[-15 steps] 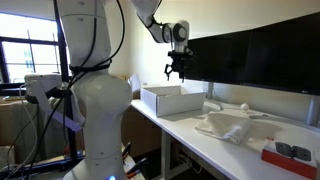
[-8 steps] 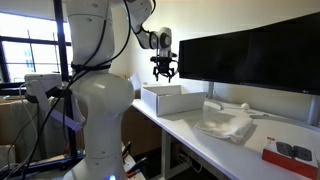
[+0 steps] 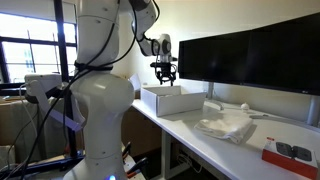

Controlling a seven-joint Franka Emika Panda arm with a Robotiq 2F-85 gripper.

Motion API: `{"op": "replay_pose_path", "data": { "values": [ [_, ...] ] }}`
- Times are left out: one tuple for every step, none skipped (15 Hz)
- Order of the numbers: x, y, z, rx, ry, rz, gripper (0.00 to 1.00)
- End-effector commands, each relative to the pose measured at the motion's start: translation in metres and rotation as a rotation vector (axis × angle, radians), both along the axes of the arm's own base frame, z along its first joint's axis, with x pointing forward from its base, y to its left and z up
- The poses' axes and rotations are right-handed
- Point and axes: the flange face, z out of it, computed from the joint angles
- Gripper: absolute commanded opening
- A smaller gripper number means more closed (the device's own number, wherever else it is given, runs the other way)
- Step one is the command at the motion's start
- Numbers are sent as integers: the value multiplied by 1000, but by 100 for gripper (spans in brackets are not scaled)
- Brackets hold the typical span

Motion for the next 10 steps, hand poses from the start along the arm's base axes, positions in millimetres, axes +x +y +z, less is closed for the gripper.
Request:
{"op": "replay_pose_path", "data": {
  "values": [
    [3,-6,-7,14,23,-8,100],
    [3,-10,-8,21,34,-18,100],
    [6,-15,-10,28,34,-33,100],
    [9,-19,-14,38,45,-39,100],
    [13,-23,-17,44,54,-49,100],
    [17,-26,-19,52,62,-62,100],
    [20,-28,-22,60,70,-70,100],
    [24,-29,-26,61,80,-77,100],
    [27,-28,-30,61,91,-79,100],
    [29,-28,-34,58,97,-87,100]
  ]
}}
